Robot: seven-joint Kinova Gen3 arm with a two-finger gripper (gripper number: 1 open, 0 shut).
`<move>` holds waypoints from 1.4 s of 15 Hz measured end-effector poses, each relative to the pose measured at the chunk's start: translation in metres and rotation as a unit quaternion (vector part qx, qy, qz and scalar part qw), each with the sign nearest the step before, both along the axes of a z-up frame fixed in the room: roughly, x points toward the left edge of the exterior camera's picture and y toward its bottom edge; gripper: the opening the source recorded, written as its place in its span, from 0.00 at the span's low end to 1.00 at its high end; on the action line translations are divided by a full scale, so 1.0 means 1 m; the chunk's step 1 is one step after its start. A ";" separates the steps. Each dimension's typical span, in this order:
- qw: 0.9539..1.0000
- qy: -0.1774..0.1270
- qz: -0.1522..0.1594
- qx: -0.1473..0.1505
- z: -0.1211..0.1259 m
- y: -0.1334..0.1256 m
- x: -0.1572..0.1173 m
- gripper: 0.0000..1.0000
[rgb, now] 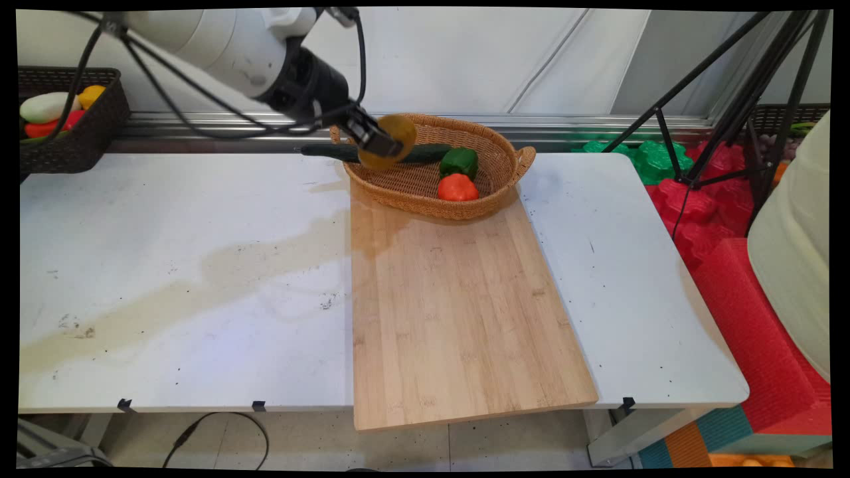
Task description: Place the picked object in the vegetable basket
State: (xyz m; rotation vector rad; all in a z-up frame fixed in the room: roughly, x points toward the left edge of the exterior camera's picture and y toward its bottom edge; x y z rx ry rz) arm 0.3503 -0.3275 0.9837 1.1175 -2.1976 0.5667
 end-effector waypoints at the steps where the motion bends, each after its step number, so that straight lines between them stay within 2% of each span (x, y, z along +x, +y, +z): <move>1: 1.000 -0.010 0.005 0.000 0.001 -0.010 0.003 0.00; 5: 0.999 -0.044 0.014 0.008 -0.006 -0.050 0.011 0.00; 11: 0.997 -0.073 0.015 0.034 -0.036 -0.105 0.008 0.00; 17: 0.993 -0.094 -0.004 0.066 -0.076 -0.154 -0.002 0.00; 21: 0.991 -0.106 -0.022 0.083 -0.098 -0.175 -0.007 0.00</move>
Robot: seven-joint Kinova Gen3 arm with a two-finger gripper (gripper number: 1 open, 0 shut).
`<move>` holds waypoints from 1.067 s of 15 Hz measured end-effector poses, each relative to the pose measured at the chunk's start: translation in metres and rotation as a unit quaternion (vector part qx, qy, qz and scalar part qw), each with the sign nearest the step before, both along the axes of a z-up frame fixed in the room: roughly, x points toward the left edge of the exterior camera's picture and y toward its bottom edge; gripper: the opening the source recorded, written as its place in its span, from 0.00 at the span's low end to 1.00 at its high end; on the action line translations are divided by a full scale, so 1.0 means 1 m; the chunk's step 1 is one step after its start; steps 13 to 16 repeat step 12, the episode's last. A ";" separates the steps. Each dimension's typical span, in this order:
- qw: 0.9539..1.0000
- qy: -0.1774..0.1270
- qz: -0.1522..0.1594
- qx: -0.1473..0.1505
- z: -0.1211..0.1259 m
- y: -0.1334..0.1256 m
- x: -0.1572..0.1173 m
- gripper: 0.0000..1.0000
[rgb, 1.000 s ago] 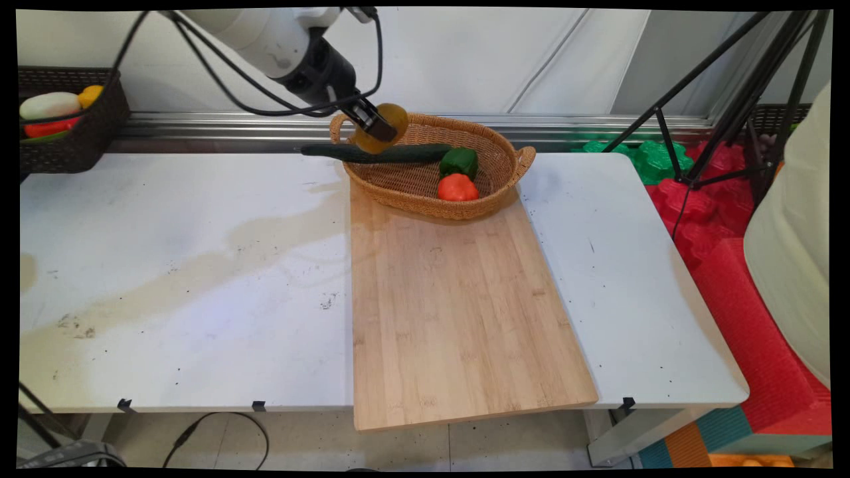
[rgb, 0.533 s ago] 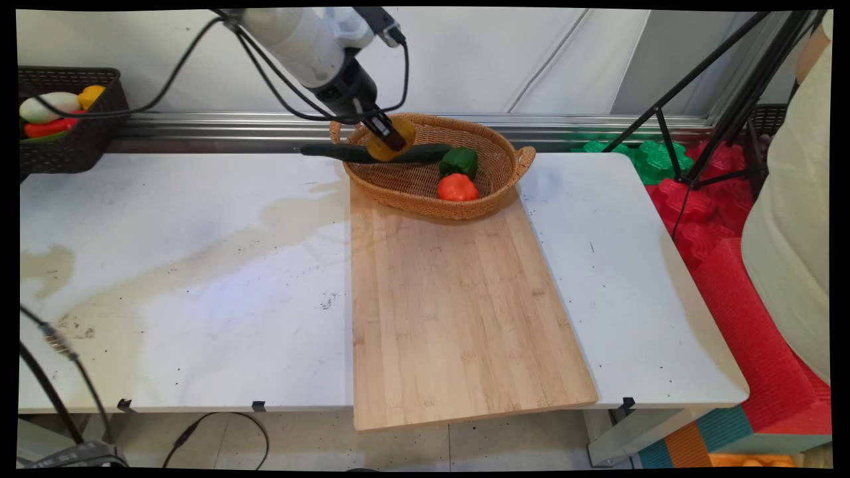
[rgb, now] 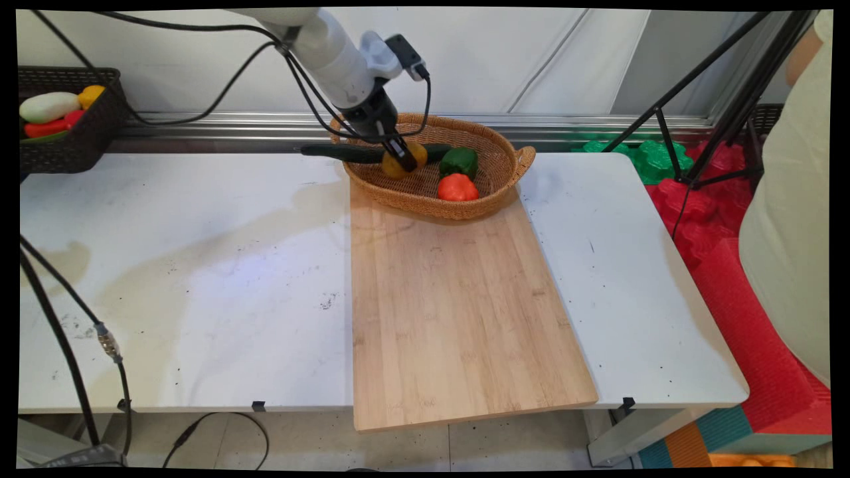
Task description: Place the picked object in the vegetable basket
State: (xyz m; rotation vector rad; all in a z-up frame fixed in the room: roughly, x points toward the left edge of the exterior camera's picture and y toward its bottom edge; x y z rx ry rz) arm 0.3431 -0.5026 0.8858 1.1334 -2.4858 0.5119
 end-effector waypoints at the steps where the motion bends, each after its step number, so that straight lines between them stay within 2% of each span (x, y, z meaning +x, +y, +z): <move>1: 1.000 -0.003 -0.007 0.004 -0.006 -0.006 -0.002 0.00; 8: 0.999 -0.018 -0.040 0.023 -0.030 -0.029 -0.009 0.00; 9: 0.998 -0.019 -0.045 0.026 -0.032 -0.031 -0.010 1.00; 16: 0.998 -0.020 -0.053 0.026 -0.033 -0.034 -0.011 1.00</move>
